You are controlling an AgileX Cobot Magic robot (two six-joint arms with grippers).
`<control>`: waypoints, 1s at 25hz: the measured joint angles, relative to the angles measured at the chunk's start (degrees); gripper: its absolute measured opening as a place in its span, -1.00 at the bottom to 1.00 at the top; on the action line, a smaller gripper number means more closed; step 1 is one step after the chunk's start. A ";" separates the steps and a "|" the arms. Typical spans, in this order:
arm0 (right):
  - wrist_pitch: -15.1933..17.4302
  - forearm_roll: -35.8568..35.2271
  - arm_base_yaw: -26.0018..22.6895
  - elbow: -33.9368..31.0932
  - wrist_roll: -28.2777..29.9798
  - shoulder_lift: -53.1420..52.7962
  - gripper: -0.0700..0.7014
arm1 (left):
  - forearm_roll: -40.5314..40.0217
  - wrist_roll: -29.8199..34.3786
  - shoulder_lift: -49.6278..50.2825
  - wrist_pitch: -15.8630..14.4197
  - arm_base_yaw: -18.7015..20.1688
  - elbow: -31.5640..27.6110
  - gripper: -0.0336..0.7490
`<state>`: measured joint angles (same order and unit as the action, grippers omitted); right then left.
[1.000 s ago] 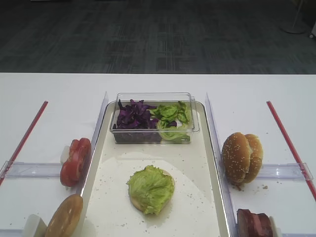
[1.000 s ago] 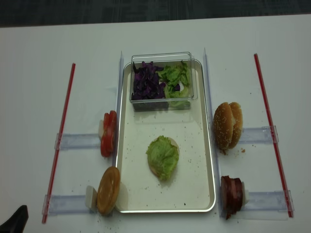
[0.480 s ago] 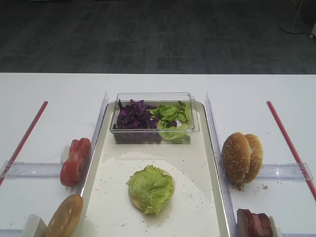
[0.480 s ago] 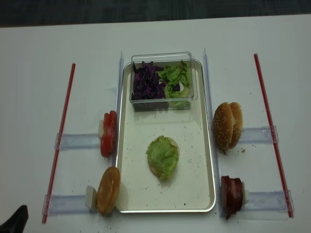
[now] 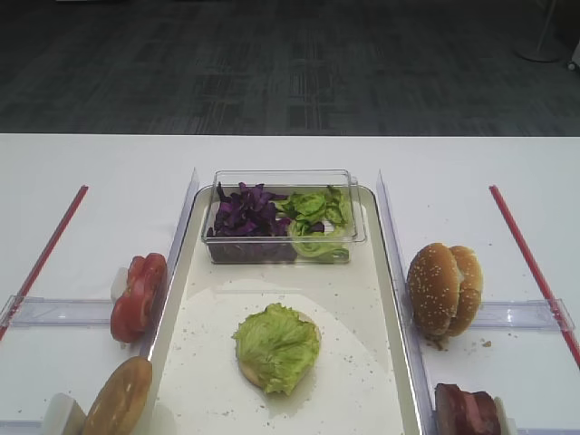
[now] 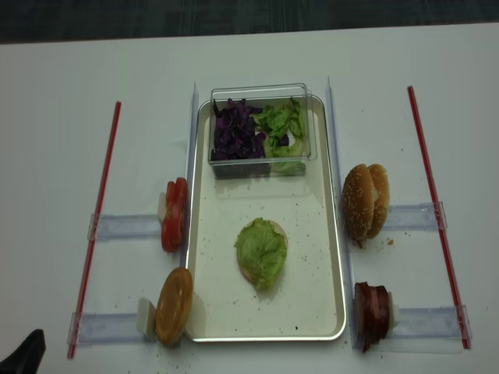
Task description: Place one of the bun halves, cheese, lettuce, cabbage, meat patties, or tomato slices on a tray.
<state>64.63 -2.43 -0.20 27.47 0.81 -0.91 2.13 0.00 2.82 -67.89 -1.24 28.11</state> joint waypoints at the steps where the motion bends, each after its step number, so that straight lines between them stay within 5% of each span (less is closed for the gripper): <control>1: 0.00 0.00 0.00 0.00 0.00 0.00 0.62 | 0.00 0.00 0.00 0.00 0.00 0.00 0.16; 25: 0.00 0.00 0.00 0.00 0.00 0.00 0.62 | 0.00 0.00 0.00 0.00 0.00 0.00 0.16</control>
<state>64.63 -2.43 -0.20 27.47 0.81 -0.91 2.13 0.00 2.82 -67.89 -1.24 28.11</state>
